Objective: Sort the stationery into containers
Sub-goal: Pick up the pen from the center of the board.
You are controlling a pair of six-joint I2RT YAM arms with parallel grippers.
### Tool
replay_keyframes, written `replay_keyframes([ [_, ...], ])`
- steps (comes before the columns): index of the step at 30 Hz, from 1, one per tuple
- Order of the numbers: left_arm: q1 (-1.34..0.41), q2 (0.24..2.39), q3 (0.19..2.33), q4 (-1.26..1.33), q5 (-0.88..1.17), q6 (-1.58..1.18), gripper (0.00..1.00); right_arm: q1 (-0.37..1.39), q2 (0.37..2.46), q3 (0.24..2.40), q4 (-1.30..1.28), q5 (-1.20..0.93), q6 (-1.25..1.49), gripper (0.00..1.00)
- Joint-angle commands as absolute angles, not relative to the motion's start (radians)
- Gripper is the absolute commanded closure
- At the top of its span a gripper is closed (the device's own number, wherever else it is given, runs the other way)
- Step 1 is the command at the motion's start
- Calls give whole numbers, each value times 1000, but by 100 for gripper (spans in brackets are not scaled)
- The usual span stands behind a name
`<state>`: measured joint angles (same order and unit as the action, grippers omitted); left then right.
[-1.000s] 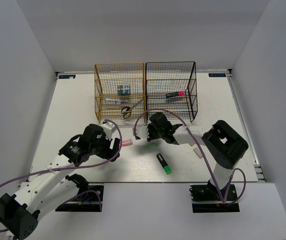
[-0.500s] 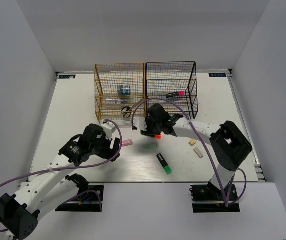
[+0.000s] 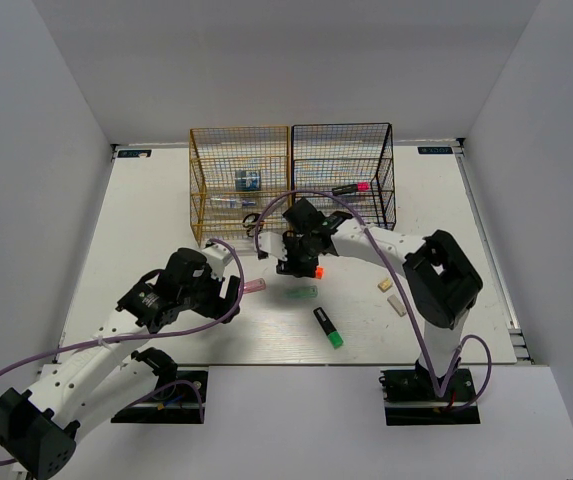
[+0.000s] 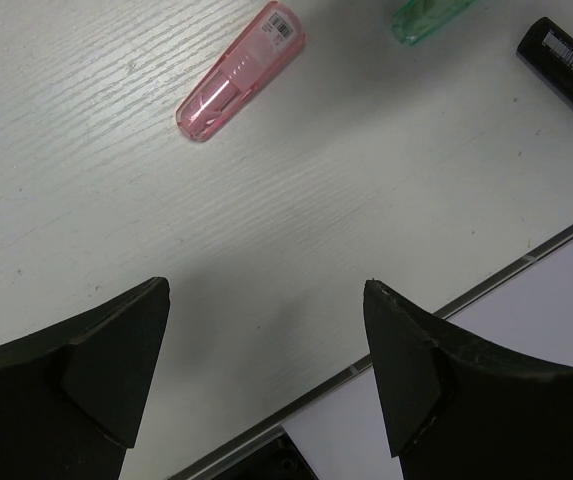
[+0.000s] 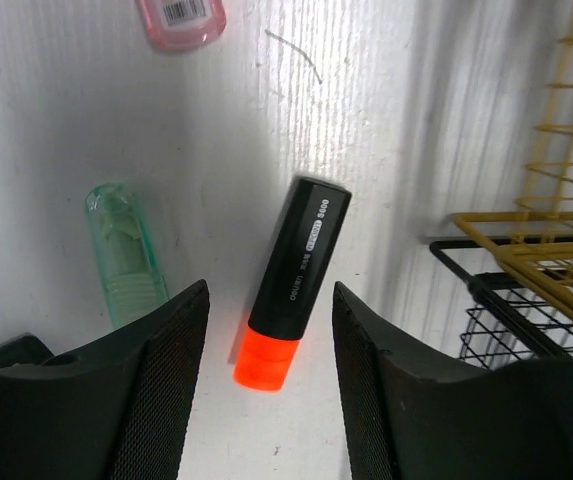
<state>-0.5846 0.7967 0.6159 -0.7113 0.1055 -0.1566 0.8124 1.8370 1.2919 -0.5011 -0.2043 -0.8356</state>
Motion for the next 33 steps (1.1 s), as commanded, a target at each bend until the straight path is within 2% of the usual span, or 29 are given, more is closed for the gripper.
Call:
replay_keyframes([
  [1,-581,779,615,-715,112,-149,12,805,1856,1292,-531,-201,-861,44],
  [9,-581,785,614,-713,117,-146,12,795,1905,1287,-479,-149,-858,35],
  [19,-581,793,614,-715,113,-147,12,770,1979,1342,-586,-212,-894,34],
  [21,-581,792,612,-715,114,-146,12,762,1991,1353,-613,-261,-913,38],
  [24,-581,790,614,-715,114,-146,12,759,2000,1364,-676,-313,-933,57],
  [25,-581,787,612,-715,114,-146,12,759,2000,1367,-717,-325,-946,72],
  [26,-580,788,612,-713,114,-146,12,759,2002,1368,-729,-343,-950,80],
  [28,-581,788,614,-715,114,-146,12,758,1999,1365,-758,-366,-962,86],
  [29,-580,790,614,-715,114,-146,12,761,1997,1358,-770,-371,-963,95],
  [30,-580,788,614,-716,114,-149,12,761,2000,1358,-773,-371,-966,99],
  [33,-583,788,614,-713,115,-147,12,759,1996,1358,-778,-370,-959,100],
])
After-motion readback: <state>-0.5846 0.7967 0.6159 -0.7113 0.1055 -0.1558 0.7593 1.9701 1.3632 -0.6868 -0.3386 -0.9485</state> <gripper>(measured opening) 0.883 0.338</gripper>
